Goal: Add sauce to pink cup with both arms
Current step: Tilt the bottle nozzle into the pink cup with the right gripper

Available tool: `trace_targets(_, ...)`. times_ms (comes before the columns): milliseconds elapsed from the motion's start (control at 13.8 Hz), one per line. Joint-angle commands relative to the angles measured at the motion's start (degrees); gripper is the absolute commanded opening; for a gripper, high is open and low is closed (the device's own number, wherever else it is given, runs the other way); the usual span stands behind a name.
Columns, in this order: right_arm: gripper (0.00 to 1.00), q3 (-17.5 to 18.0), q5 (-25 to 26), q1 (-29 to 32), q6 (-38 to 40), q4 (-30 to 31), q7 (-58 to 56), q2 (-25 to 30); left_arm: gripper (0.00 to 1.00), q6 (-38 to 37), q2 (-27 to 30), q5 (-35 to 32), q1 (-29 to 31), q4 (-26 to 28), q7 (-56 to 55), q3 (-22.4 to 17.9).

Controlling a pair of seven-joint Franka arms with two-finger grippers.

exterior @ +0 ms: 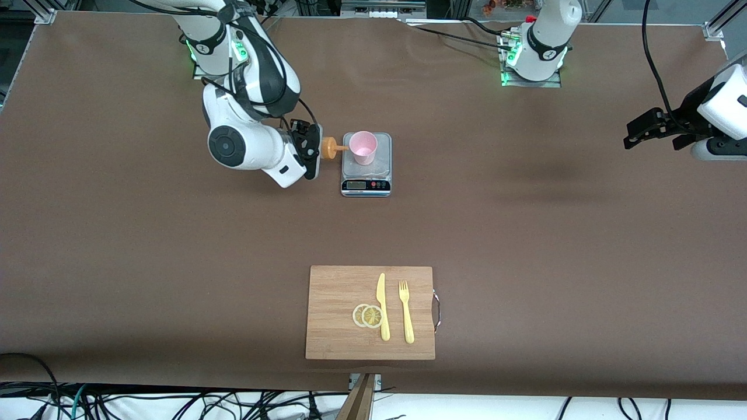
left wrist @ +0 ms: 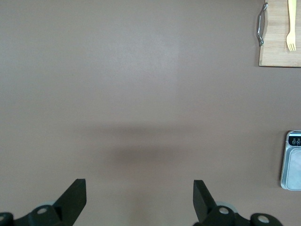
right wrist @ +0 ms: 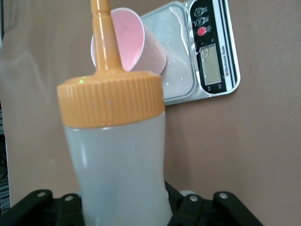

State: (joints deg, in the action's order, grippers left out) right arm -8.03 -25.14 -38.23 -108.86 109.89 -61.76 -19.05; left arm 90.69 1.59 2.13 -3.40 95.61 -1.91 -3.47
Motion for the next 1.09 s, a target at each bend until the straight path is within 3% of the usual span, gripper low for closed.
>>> trace_targets(0,0.00,-0.05,2.64,-1.75,-0.13,1.21,2.78,1.12,1.00,-1.49,-1.15,-1.25,-0.12,-2.18,1.12,-0.04)
trace_targets(1016,0.00,-0.14,9.76,-6.06,-0.57,-0.28,7.79,-1.25,1.00,-1.05,-1.76,-1.34,-0.38,-2.27,1.12,0.05)
